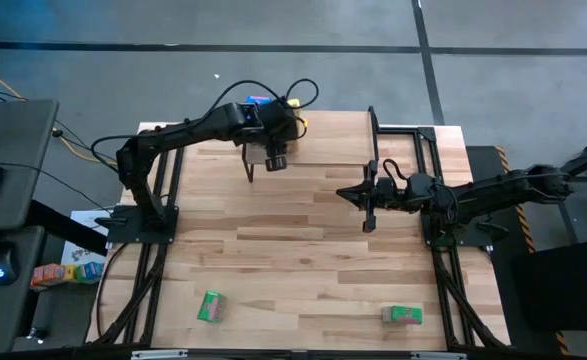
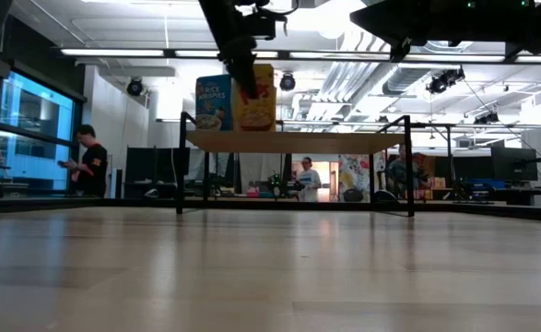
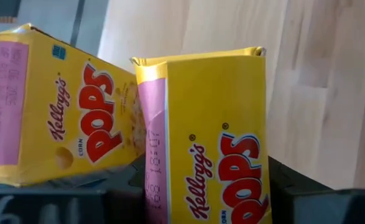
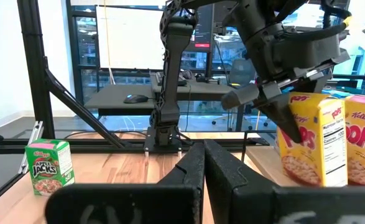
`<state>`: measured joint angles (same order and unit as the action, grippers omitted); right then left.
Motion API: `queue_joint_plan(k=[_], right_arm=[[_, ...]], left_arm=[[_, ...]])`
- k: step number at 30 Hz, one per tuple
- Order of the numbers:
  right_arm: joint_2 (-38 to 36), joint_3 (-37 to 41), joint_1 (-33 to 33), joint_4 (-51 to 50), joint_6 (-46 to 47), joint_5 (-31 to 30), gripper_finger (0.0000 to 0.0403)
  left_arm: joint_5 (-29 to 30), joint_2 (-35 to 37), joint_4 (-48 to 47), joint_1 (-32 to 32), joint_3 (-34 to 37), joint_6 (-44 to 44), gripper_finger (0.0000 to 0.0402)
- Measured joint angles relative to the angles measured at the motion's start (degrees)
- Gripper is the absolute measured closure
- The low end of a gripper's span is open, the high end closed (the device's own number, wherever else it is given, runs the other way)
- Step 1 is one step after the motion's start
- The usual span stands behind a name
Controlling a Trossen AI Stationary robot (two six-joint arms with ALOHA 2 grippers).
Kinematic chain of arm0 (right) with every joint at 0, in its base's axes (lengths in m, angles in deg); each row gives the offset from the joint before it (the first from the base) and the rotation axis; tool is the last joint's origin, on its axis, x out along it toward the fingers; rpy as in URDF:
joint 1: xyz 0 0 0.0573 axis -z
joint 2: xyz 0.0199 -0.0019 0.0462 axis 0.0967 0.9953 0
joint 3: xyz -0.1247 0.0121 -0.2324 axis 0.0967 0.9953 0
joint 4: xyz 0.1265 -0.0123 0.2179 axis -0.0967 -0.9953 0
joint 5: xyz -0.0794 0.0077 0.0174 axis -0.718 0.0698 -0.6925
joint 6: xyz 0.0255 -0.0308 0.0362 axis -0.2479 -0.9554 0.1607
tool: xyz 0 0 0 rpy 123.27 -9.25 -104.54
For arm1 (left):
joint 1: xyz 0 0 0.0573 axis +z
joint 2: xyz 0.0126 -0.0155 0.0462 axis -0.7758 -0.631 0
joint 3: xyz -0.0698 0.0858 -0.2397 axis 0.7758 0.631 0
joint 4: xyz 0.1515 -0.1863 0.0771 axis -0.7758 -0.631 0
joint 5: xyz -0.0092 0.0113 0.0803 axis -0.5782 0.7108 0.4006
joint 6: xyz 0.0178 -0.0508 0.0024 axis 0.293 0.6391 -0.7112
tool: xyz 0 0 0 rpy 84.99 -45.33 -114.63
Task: Stack cereal on shelf
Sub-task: Put the yellow cereal box on the shelf aligned with the other yellow cereal box
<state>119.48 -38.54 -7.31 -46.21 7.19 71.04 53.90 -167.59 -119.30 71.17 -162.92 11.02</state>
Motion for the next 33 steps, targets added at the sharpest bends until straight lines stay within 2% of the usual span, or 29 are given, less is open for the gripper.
queue_joint_plan(k=[12, 17, 21, 33], right_arm=[[0.0, 0.0, 0.0, 0.0, 0.0, 0.0, 0.0402], [0.0, 0.0, 0.0, 0.0, 0.0, 0.0, 0.0402], [0.0, 0.0, 0.0, 0.0, 0.0, 0.0, 0.0402], [0.0, 0.0, 0.0, 0.0, -0.2, 0.0, 0.0402]], left_arm=[[-0.8, 0.0, 1.5, 0.4, 0.0, -0.3, 0.0254], [-4.3, 0.0, 1.5, 0.8, 0.0, 0.1, 0.0254], [-4.2, 0.0, 1.5, 0.9, 0.0, 0.0, 0.0252], [-3.7, 0.0, 2.9, 2.2, 0.0, 0.0, 0.0173]])
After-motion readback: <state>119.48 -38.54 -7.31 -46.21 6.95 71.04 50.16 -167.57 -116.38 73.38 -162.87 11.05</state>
